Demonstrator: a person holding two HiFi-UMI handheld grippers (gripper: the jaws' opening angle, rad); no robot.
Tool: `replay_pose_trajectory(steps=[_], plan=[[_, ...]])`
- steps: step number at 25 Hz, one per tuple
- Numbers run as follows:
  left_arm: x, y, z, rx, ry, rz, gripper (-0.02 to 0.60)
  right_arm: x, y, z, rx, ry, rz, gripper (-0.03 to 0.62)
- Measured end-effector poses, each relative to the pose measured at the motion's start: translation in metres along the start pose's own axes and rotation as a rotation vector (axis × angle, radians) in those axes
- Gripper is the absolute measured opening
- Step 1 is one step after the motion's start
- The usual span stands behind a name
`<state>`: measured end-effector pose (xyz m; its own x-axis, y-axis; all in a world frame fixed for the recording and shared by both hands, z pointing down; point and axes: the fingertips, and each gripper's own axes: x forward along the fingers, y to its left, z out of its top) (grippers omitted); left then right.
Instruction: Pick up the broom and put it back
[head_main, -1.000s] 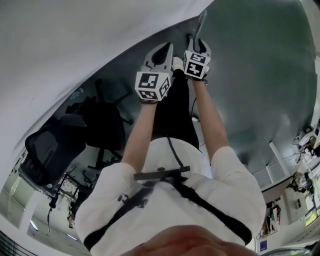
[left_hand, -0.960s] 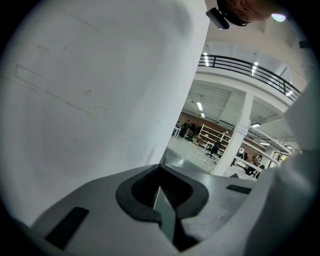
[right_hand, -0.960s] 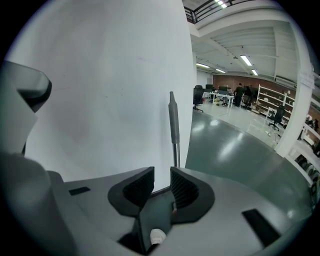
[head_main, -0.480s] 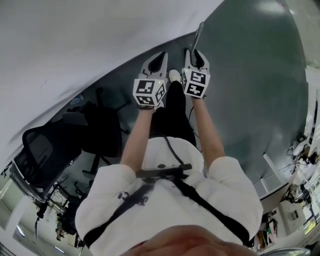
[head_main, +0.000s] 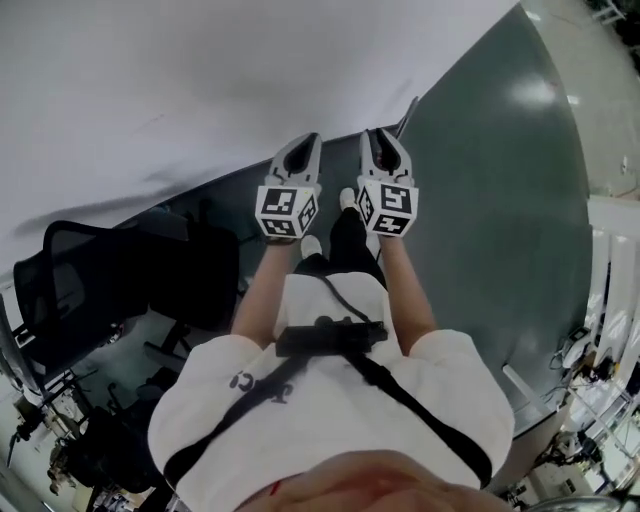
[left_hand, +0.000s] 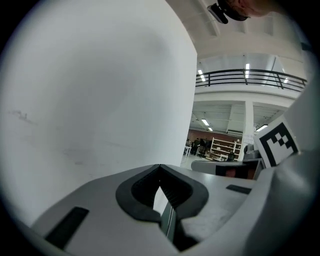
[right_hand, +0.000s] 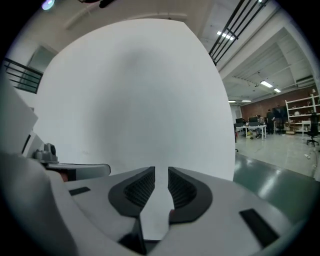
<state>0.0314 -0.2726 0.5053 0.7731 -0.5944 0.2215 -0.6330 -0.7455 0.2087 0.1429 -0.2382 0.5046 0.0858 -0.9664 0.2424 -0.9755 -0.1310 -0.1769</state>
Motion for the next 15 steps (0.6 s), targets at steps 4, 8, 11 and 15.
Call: replay_pose_trajectory(steps=[4, 8, 11, 15], plan=[[-0.049, 0.007, 0.037, 0.039, -0.059, 0.034, 0.009, -0.021, 0.05, 0.03, -0.003, -0.047, 0.063, 0.043], [-0.084, 0.023, 0.053, 0.047, -0.104, 0.069, 0.009, -0.024, 0.092, 0.044, -0.035, -0.055, 0.139, 0.028], [-0.105, 0.036, 0.075, 0.066, -0.136, 0.089, 0.009, -0.023, 0.125, 0.068, -0.08, -0.082, 0.192, 0.023], [-0.138, 0.026, 0.068, 0.056, -0.167, 0.109, 0.009, -0.05, 0.142, 0.067, -0.048, -0.093, 0.223, 0.008]])
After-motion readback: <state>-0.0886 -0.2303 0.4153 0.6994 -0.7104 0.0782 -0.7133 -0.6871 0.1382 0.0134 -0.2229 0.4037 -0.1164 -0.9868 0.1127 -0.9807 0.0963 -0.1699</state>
